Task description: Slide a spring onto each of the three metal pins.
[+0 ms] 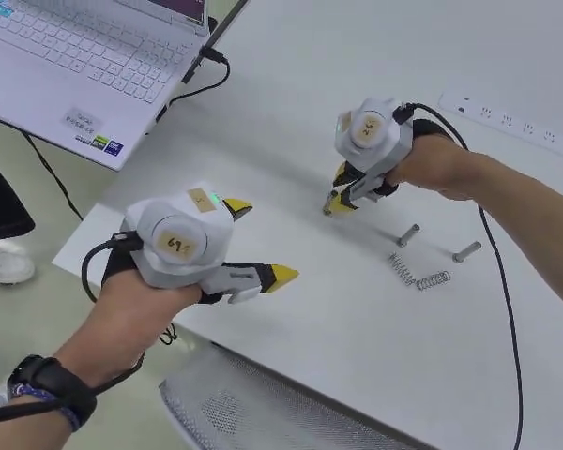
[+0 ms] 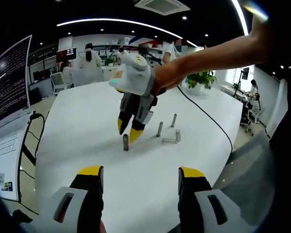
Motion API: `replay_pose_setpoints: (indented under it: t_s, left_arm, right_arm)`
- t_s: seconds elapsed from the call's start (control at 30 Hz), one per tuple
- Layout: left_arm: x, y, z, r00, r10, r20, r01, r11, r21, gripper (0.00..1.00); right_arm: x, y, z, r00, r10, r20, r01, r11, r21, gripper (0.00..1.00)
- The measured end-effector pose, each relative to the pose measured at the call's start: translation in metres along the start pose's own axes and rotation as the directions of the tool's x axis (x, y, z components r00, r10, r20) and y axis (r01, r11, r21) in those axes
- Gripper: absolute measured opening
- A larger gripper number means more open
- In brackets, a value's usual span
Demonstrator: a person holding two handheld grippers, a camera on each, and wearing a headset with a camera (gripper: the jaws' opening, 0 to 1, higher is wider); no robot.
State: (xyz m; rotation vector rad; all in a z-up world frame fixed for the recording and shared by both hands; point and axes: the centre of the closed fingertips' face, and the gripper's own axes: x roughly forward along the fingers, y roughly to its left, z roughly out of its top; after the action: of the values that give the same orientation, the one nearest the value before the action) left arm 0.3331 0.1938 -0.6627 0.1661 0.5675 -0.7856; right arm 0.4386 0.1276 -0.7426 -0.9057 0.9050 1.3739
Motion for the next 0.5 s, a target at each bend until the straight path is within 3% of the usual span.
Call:
replay_pose_setpoints:
  t_s: [0.5]
  left_arm:
    - [-0.012,-0.002,0.0,0.9997,0.023,0.012,-0.023,1.0,-0.017,0.58]
  right_arm:
    - [-0.025,0.009,-0.004,0.9934,-0.076,0.086,0.065,0.991,0.116,0.26]
